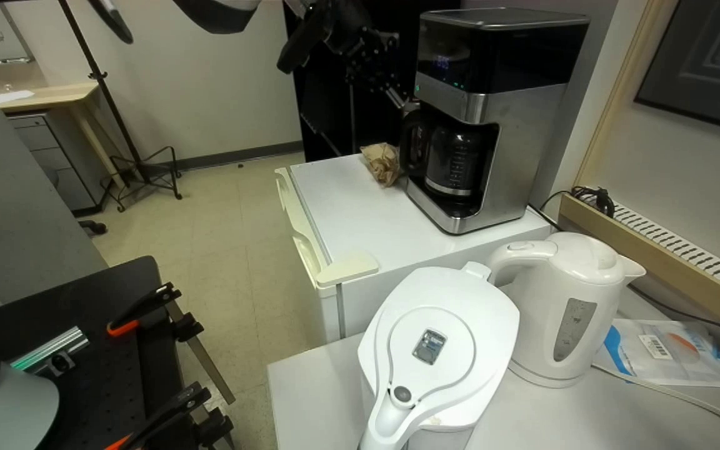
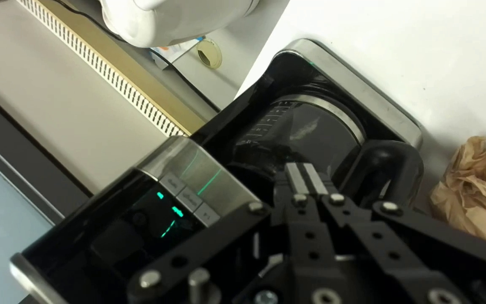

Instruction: Press a button on the coffee maker

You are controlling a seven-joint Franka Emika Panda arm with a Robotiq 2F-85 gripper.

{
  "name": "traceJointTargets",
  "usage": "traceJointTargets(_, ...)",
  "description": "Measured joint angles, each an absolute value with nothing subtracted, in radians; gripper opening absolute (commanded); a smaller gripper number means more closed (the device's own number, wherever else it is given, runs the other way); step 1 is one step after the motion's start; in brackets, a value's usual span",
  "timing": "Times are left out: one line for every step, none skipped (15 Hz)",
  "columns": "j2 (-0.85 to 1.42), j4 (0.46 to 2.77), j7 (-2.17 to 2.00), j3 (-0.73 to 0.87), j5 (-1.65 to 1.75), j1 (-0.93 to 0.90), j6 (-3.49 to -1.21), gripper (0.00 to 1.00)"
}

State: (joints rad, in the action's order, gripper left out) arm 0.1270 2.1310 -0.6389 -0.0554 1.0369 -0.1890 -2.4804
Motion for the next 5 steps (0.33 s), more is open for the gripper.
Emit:
traceJointTargets(0.116, 2.146, -0.652, -0.063, 1.062, -0.189, -2.469, 0.02)
traceJointTargets(0.104, 2.162, -0.665, -0.070, 1.087, -0.189, -2.457, 0.02)
traceJointTargets(0.093, 2.179, -0.679, -0.078, 1.113, -0.189, -2.446, 0.02)
traceJointTargets(0.081, 2.195, -0.693, -0.086, 1.138, -0.189, -2.437, 0.02)
traceJointTargets(0.069, 2.212, -0.708, -0.093, 1.161, -0.189, -2.429, 0.02)
